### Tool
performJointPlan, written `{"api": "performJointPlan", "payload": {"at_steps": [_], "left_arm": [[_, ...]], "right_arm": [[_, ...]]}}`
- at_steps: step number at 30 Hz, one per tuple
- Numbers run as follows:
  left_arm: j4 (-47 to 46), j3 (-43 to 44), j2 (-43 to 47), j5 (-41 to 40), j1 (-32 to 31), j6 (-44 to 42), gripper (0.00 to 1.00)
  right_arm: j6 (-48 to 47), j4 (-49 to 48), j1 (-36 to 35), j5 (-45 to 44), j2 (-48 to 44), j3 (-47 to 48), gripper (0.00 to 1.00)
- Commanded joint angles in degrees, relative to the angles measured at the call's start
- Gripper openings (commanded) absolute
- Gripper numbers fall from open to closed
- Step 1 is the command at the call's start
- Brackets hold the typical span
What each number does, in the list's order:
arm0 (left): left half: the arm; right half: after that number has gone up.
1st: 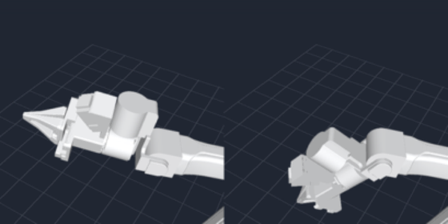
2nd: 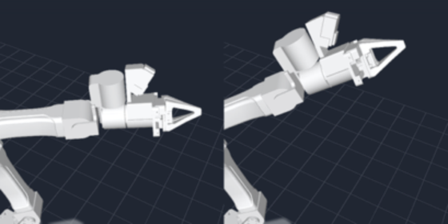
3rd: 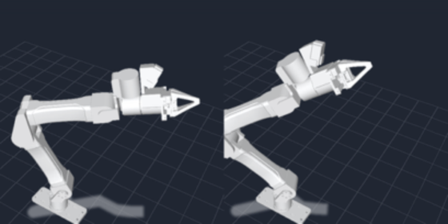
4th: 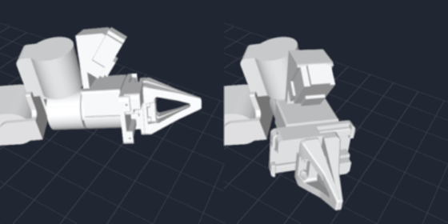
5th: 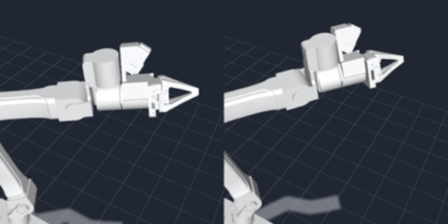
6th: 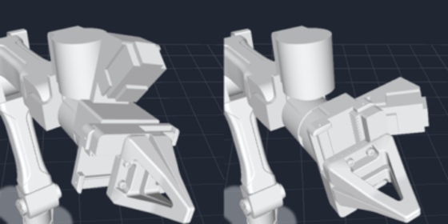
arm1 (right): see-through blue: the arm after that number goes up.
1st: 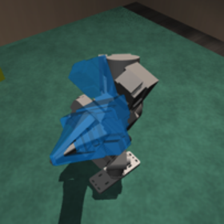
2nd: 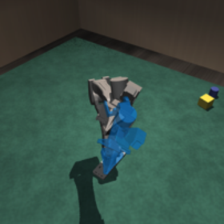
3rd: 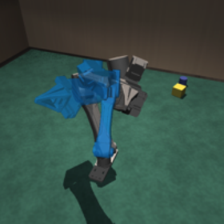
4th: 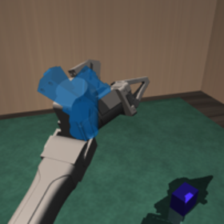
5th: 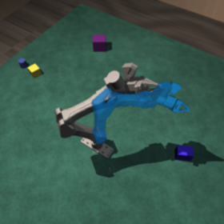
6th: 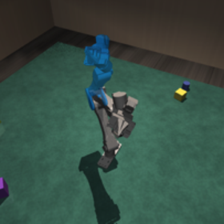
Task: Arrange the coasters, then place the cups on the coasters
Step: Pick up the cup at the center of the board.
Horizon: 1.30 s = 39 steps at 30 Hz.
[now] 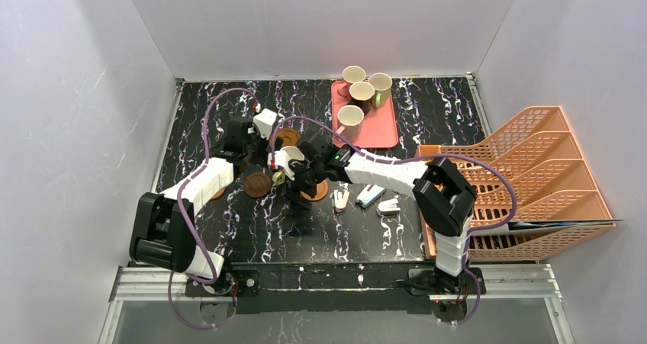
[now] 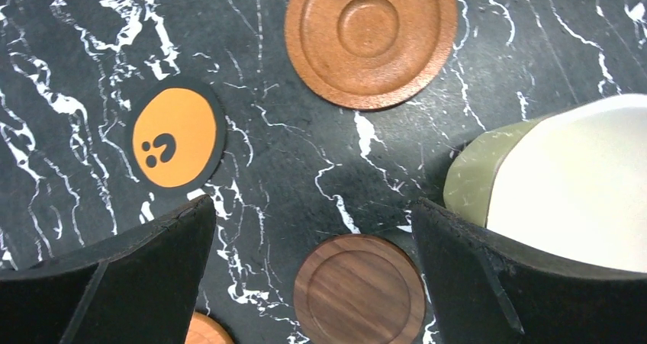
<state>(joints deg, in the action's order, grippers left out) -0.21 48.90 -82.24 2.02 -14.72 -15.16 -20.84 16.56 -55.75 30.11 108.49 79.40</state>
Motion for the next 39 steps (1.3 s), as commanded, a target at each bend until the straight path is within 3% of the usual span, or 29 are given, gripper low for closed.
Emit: {"api": "performJointPlan", "payload": {"at_steps": [1, 11, 16, 22, 26, 30, 33, 39], "left_arm": [[-1.6, 2.5, 1.1, -7.2, -0.2, 2.0, 0.98], [-0.3, 3.6, 8.6, -9.8, 4.1, 4.5, 0.98], [4.1, 3.8, 17.4, -2.3, 8.1, 4.6, 0.98], [10.3, 0.7, 26.0, 16.4, 8.4, -0.9, 0.98], [12.8, -1.3, 25.5, 22.6, 7.7, -4.8, 0.98], [15.6, -1.3, 21.7, 25.4, 6.1, -6.9, 0.98], [17.7, -0.4, 19.3, 26.5, 3.2, -8.3, 0.98], [18.7, -0.3, 17.2, 25.8, -0.5, -9.4, 0.98]], "right_arm": [[0.6, -1.2, -0.2, -0.4, -1.7, 1.9, 0.84], [-1.1, -0.3, 0.3, -0.3, -7.4, 1.6, 0.86], [-1.3, -0.5, 2.6, 1.0, -13.1, 1.3, 0.9], [-2.1, -1.6, 5.1, -5.7, -23.1, -0.2, 0.98], [-2.2, -7.1, 5.8, -15.6, -31.1, -7.0, 0.98], [0.9, -15.5, 8.7, -18.7, -36.8, -17.0, 0.98], [1.8, -20.4, 10.4, -19.9, -37.4, -21.1, 0.98], [3.8, -20.8, 10.7, -21.3, -34.2, -21.4, 0.98]]}}
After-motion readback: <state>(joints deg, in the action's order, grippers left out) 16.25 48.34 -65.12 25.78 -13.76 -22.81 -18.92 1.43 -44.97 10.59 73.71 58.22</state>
